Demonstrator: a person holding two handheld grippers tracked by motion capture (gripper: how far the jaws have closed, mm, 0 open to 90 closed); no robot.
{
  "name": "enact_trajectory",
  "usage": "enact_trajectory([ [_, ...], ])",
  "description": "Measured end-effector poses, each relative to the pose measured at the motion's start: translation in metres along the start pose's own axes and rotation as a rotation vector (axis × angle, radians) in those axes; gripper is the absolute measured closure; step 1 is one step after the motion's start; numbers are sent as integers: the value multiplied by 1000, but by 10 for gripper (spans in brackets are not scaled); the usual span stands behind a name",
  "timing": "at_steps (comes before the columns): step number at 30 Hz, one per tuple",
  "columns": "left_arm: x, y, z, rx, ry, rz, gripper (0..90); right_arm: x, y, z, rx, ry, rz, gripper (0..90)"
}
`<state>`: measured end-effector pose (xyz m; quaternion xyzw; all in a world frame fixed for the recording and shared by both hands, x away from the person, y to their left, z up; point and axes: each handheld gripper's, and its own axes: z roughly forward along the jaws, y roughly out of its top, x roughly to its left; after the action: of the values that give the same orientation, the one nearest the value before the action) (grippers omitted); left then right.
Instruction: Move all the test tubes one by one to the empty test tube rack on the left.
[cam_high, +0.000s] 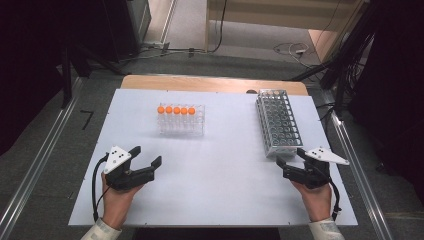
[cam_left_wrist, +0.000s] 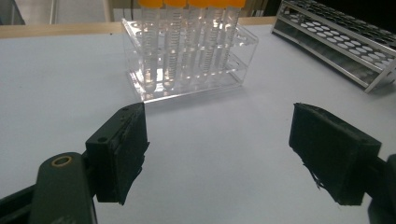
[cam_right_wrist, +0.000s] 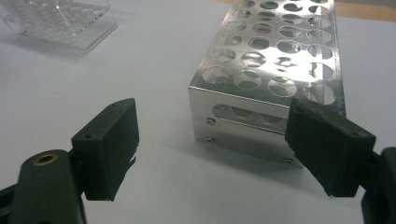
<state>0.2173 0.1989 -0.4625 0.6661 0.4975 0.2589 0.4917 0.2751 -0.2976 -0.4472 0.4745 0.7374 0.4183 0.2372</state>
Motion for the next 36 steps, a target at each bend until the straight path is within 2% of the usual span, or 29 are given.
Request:
enact_trajectory([
  [13, 6, -4, -6, -2, 28, 3, 193, -10, -6, -10, -6, -23, 23, 165],
  [36, 27, -17, -19, 19, 97, -22, 193, -33, -22, -26, 2, -92, 67, 167],
])
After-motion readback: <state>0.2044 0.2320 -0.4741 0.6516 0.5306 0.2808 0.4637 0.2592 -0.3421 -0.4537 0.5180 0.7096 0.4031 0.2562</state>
